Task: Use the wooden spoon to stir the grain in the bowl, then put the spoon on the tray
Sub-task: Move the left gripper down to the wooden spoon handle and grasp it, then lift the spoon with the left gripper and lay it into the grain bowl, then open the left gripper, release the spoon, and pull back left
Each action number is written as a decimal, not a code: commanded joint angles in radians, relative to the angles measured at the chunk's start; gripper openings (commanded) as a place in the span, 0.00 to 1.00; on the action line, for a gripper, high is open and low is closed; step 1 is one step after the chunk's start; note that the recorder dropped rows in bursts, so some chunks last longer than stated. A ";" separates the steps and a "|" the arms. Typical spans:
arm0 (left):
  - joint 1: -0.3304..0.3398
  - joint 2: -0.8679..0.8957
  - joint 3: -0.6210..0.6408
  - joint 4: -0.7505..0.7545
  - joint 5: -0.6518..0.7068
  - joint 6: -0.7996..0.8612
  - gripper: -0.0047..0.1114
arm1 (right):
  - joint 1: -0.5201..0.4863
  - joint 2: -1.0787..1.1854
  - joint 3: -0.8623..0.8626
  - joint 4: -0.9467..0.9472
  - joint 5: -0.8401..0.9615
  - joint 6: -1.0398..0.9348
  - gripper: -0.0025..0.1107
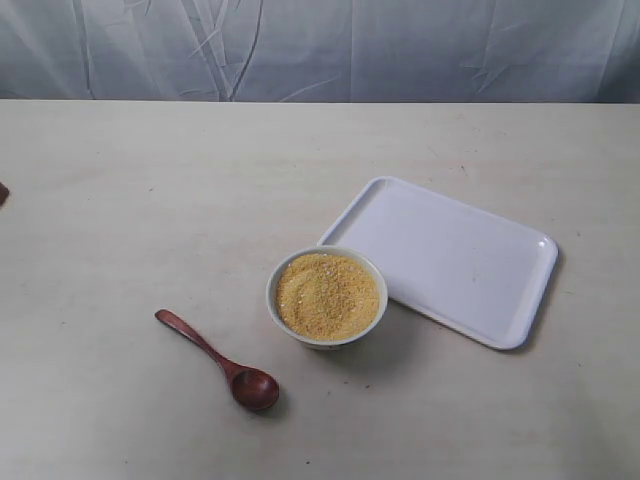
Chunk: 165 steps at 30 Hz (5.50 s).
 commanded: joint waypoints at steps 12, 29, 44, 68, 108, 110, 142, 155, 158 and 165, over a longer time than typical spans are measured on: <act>-0.363 0.489 -0.129 0.083 -0.009 0.553 0.04 | 0.000 -0.006 0.005 -0.002 -0.014 -0.001 0.02; -0.398 0.671 -0.129 -0.030 -0.055 0.919 0.18 | 0.000 -0.006 0.005 0.000 -0.014 -0.003 0.02; -0.463 0.765 -0.129 0.005 -0.143 0.958 0.35 | 0.000 -0.006 0.005 0.000 -0.014 -0.003 0.02; -0.464 0.761 -0.129 0.127 -0.118 0.885 0.04 | 0.000 -0.006 0.005 0.000 -0.014 -0.003 0.02; -0.674 0.811 -0.477 0.311 -0.099 0.409 0.04 | 0.000 -0.006 0.005 0.000 -0.014 -0.003 0.02; -0.674 0.811 -0.477 0.306 -0.098 0.409 0.06 | 0.000 -0.006 0.005 0.000 -0.014 -0.003 0.02; -0.585 0.582 -0.479 0.324 0.025 -0.403 0.05 | 0.000 -0.006 0.005 0.000 -0.014 -0.003 0.02; -0.256 0.449 -0.140 -0.264 -0.347 -0.514 0.04 | 0.000 -0.006 0.005 0.000 -0.014 -0.003 0.02; -0.230 0.396 0.041 -0.527 -0.503 -0.439 0.04 | 0.000 -0.006 0.005 0.000 -0.014 -0.003 0.02; -0.222 0.401 0.232 -1.138 -0.365 0.108 0.04 | 0.000 -0.006 0.005 0.000 -0.014 -0.003 0.02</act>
